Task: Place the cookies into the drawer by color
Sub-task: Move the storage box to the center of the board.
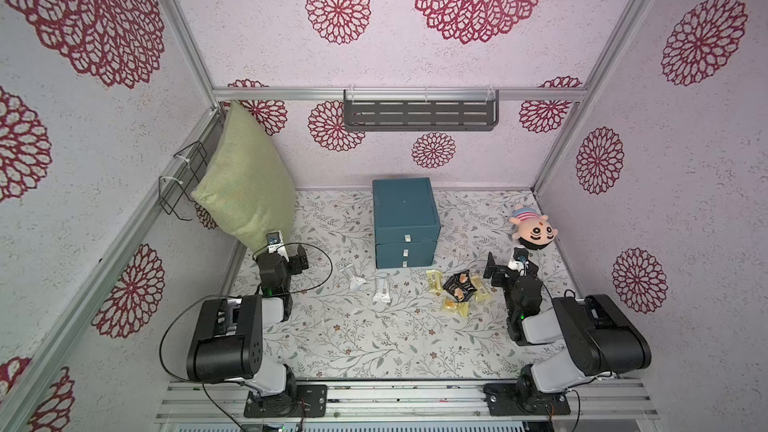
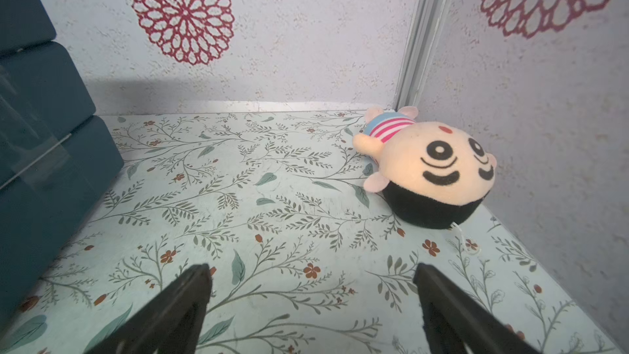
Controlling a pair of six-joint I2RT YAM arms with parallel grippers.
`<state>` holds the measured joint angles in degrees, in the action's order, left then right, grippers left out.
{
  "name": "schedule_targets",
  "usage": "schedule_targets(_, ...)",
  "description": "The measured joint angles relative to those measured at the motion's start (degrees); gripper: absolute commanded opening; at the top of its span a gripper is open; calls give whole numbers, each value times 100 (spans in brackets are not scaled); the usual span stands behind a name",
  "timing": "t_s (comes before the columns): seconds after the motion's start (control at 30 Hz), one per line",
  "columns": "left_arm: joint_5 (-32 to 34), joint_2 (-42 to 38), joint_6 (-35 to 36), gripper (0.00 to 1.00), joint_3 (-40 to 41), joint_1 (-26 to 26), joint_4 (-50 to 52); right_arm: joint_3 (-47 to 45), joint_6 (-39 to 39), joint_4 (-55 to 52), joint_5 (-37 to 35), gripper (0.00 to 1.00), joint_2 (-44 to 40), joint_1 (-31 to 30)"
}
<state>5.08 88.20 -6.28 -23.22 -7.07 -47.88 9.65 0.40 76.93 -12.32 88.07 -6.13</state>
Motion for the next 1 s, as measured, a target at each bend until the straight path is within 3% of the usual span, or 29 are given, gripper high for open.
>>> schedule_targets(0.87,9,0,2,97,0,0,-13,-2,-11,28,4,99,0,0)
schedule_targets(1.0,249,-234,7,97,48,118,44,-142,-94,271,31,99,-83,-2)
